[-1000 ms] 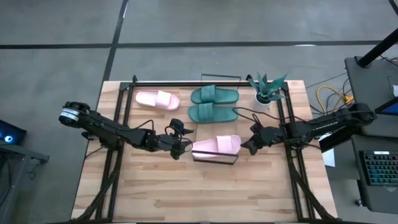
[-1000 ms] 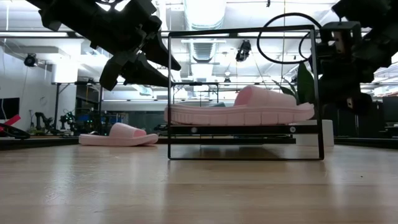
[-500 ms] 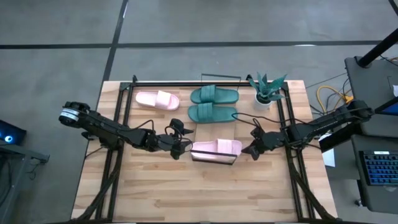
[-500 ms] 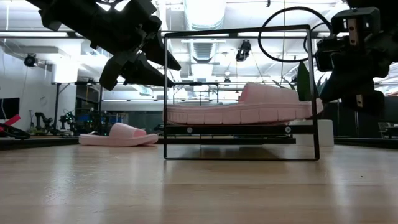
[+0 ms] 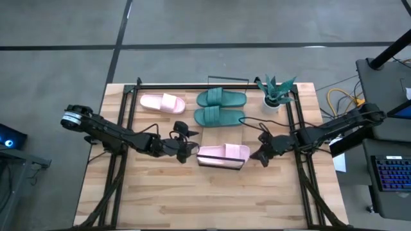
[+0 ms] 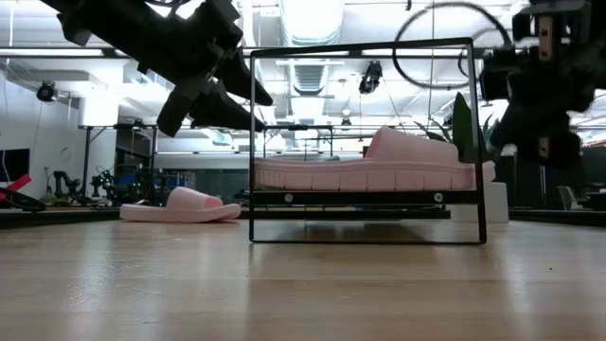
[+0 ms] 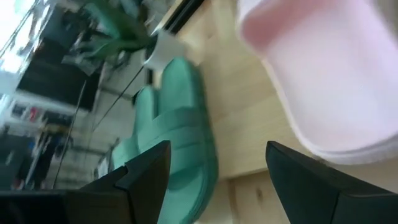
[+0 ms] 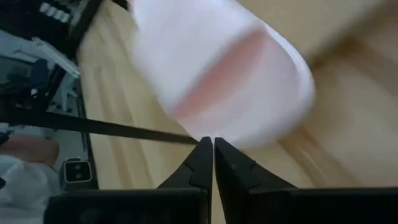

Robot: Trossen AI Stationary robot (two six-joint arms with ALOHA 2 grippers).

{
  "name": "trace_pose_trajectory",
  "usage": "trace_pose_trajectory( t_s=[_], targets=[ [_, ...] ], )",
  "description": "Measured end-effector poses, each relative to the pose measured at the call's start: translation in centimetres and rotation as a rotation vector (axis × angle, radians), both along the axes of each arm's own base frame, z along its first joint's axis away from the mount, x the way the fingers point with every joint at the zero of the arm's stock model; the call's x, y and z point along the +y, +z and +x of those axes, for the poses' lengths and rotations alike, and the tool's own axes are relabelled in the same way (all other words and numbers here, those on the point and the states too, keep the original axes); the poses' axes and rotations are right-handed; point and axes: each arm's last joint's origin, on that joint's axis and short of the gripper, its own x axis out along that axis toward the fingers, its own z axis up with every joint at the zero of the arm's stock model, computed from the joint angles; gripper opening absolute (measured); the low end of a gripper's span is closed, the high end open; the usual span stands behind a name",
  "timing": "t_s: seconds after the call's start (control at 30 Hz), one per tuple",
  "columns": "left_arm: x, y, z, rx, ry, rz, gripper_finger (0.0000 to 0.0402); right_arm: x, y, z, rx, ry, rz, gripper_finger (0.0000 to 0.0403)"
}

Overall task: Pick and place slides into the shelf
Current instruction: Put the bottom pink slipper on the shelf, then put the pink slipper on the shelf

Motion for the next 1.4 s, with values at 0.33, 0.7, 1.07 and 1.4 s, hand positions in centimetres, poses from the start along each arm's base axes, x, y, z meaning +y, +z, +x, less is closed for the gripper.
trace_pose_trajectory(
  t_s=[0.33,0.7,1.07,1.4],
  targets=[
    [1.6,0.3,-1.8,0.028,0.214,-0.138,0.0247,-0.4,5.6,0.6,-0.11,0.064,-0.402,0.0009],
    [7.5,1.1,-5.6,-0.011,0.555,-0.422,0.0247,-1.3,10.2,0.5,-0.271,-0.18,-0.956,0.0009],
    [13.7,1.5,-9.4,-0.244,0.816,-0.914,0.0247,-0.8,7.1,2.2,-0.303,-0.09,-1.158,0.0009],
    [17.4,-0.3,-10.7,-0.255,1.065,-0.959,0.0247,-0.7,7.5,2.4,-0.326,-0.079,-1.22,0.0009]
  ],
)
